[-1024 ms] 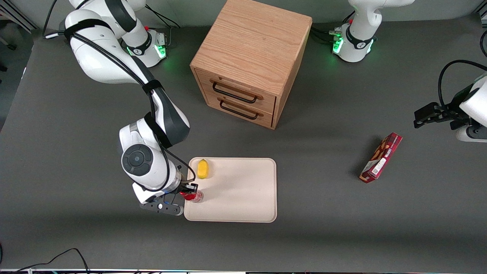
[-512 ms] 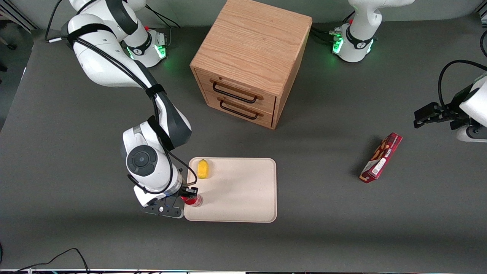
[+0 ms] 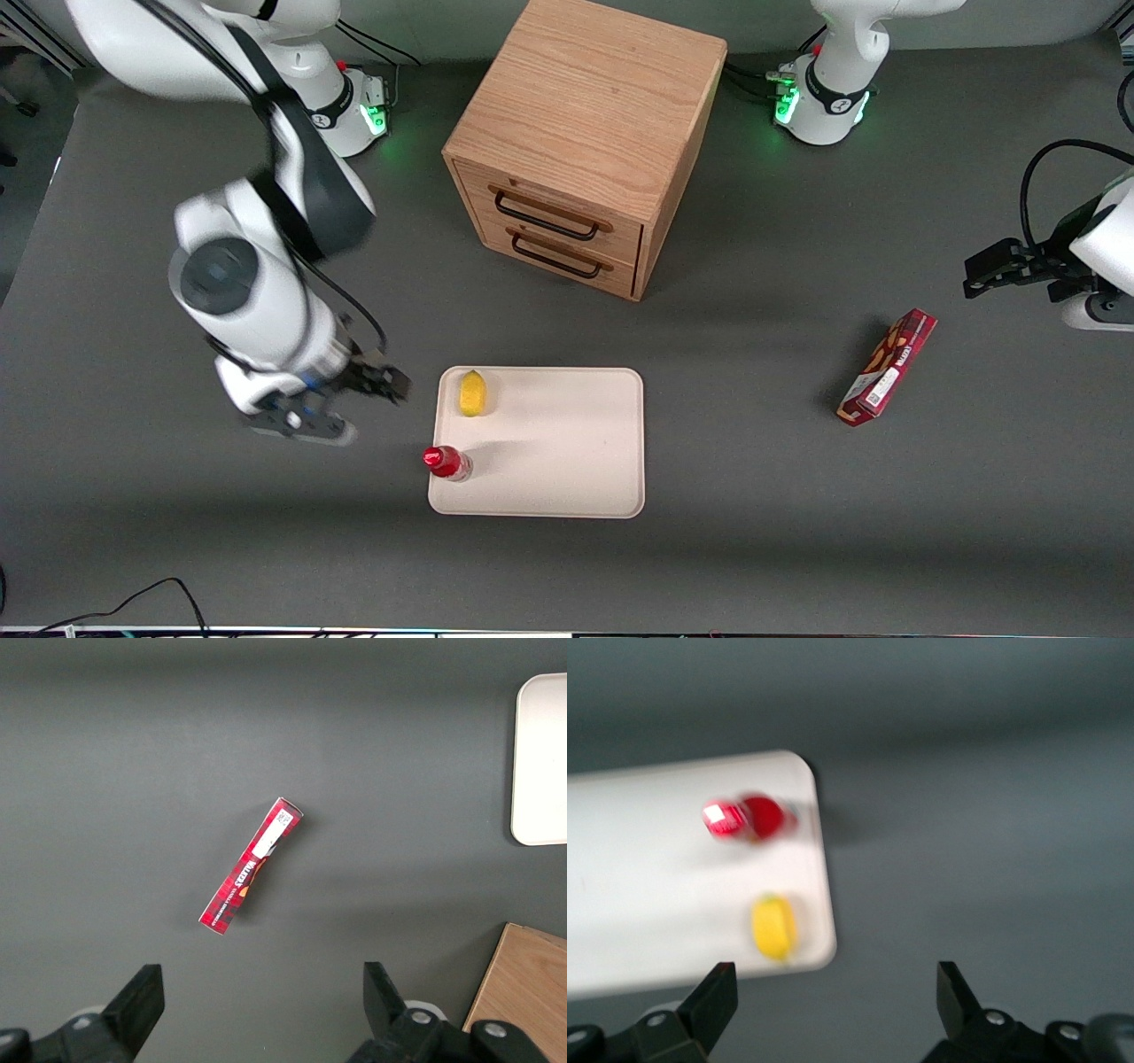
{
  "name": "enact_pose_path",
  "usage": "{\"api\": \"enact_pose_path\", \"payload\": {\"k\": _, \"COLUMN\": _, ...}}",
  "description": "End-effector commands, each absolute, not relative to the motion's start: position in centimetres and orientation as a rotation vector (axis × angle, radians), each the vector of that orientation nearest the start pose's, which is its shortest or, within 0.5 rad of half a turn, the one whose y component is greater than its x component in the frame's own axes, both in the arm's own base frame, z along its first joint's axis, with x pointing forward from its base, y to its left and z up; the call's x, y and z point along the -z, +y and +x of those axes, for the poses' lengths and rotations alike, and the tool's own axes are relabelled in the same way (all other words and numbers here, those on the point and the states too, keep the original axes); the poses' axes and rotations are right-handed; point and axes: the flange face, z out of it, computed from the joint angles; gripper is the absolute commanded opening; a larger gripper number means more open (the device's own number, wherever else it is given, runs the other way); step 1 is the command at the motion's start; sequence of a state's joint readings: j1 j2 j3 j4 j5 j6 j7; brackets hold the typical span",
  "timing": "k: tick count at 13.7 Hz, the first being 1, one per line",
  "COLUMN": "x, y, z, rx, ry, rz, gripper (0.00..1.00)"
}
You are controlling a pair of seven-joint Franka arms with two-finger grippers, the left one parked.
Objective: Place coke bottle on tray
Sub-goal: 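Raise the open right gripper away from the bottle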
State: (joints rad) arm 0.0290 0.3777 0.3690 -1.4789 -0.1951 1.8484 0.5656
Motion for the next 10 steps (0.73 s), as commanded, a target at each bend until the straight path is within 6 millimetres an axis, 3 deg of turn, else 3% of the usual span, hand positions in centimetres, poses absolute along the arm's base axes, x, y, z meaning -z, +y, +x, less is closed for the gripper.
{"api": "enact_pose_path", "payload": {"k": 1, "x": -51.7, "y": 15.3, "z": 56.8, "rx": -0.041, "ry": 0.075, "rz": -3.189, "gripper": 1.00}}
{"api": "enact_pose_path", "payload": {"k": 2, "x": -53.5, "y": 13.4, "z": 56.0, "rx": -0.075, "ry": 0.013, "rz": -3.172, "gripper": 1.00}}
{"api": "enact_pose_path", "payload": {"k": 5, "x": -58.3, "y": 5.4, "z": 53.7, "rx": -0.045, "ry": 0.036, "rz": -3.060, "gripper": 1.00}}
{"api": "enact_pose_path", "payload": {"k": 7, "x": -59.7, "y": 3.4, "z": 52.1, "rx": -0.011, "ry": 0.023, "rz": -3.057, "gripper": 1.00}}
{"api": "enact_pose_path", "payload": {"k": 10, "x": -60.2, "y": 3.2, "z": 52.4, "rx": -0.013, "ry": 0.022, "rz": -3.111, "gripper": 1.00}}
